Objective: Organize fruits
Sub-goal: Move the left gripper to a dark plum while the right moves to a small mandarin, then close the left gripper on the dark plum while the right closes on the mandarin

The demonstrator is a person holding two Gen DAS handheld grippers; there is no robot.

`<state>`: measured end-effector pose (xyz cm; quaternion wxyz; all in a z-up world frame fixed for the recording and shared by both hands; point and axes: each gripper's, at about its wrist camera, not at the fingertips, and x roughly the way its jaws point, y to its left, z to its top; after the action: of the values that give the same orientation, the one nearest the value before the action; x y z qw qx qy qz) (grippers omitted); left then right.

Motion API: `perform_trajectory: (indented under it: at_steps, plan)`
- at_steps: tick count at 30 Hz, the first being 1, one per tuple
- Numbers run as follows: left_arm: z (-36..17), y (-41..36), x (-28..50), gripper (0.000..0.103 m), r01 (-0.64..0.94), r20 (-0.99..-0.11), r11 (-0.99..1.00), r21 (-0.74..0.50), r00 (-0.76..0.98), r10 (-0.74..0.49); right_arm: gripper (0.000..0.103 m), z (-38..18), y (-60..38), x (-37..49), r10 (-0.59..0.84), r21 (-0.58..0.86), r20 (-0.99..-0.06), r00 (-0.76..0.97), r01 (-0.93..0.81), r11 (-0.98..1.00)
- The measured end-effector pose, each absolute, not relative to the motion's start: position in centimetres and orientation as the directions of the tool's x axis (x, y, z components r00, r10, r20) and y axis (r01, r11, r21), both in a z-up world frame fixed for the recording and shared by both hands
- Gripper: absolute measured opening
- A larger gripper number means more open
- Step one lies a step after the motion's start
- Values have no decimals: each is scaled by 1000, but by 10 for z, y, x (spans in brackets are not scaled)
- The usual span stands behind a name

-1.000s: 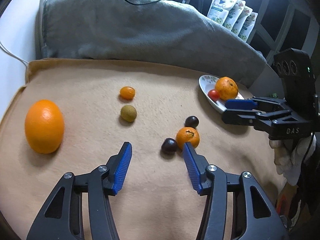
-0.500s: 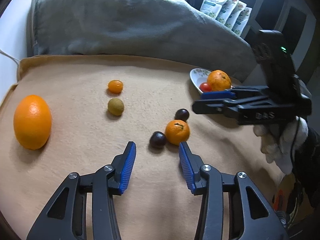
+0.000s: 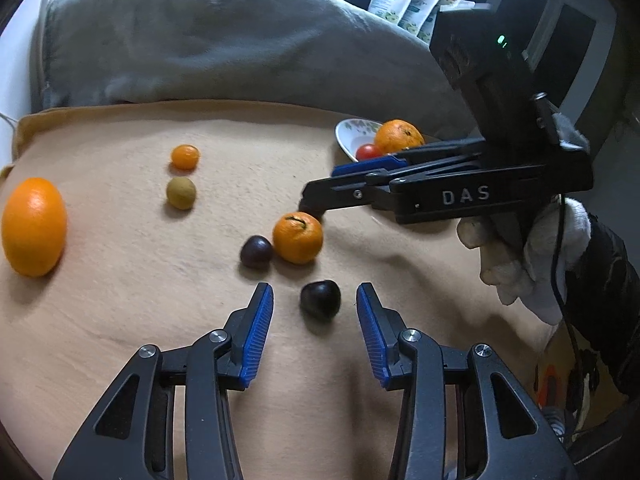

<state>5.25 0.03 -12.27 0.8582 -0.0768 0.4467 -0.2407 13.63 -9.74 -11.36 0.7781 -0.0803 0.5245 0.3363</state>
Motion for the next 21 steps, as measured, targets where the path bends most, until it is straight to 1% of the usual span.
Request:
perform_trajectory:
  at_steps: [4, 6, 8, 14, 21]
  plan:
    - [-130, -8, 54, 40, 346, -738, 872, -346, 474, -481, 51, -115, -87, 131, 435, 221, -877, 206, -630, 744]
    - [-132, -11, 54, 38, 349, -740, 872, -344, 471, -481, 43, -118, -84, 131, 435, 227, -880, 193, -633, 741]
    - [-134, -13, 53, 37, 350, -742, 873, -340, 471, -478, 42, -120, -82, 132, 435, 231, -882, 184, -635, 737]
    - [-138, -14, 52, 36, 333, -741, 876, -350, 474, -476, 41, -126, -79, 132, 439, 247, -884, 161, -636, 731]
    - [-142, -19, 56, 35, 329, -750, 885, -329, 478, -457, 41, -134, -76, 133, 434, 254, -891, 137, -642, 723]
